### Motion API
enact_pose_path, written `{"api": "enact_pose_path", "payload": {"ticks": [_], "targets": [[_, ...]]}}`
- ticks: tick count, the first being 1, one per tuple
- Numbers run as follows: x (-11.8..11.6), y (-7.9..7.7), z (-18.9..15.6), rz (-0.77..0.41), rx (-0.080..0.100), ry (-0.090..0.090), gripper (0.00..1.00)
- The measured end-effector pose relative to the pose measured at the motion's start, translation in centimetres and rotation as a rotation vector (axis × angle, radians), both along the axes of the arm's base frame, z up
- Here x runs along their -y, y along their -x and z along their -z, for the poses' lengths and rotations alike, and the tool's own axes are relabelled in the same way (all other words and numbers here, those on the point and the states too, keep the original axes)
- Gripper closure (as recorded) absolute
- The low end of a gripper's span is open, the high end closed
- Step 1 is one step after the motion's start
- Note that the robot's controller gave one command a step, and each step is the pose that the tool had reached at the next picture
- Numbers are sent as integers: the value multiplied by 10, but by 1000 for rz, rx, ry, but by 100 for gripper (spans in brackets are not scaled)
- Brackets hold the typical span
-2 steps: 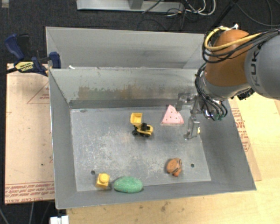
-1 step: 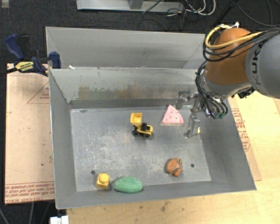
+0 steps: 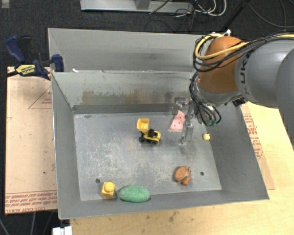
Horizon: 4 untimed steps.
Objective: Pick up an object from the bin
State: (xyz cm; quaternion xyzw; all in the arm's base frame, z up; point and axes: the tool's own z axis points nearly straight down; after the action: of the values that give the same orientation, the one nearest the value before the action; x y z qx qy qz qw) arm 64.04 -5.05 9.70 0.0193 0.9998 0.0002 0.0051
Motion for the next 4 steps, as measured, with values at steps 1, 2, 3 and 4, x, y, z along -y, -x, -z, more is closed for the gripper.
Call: {"api": "enact_pose_path", "payload": {"ticks": [1,2,3,4], "targets": [[-52,0,27,18,-11,-1,0],[-86,-2,26,14,-7,-3,0],[-92,-5,26,-211,-5,0,100],[-92,-5,26,-211,-5,1,100]]}}
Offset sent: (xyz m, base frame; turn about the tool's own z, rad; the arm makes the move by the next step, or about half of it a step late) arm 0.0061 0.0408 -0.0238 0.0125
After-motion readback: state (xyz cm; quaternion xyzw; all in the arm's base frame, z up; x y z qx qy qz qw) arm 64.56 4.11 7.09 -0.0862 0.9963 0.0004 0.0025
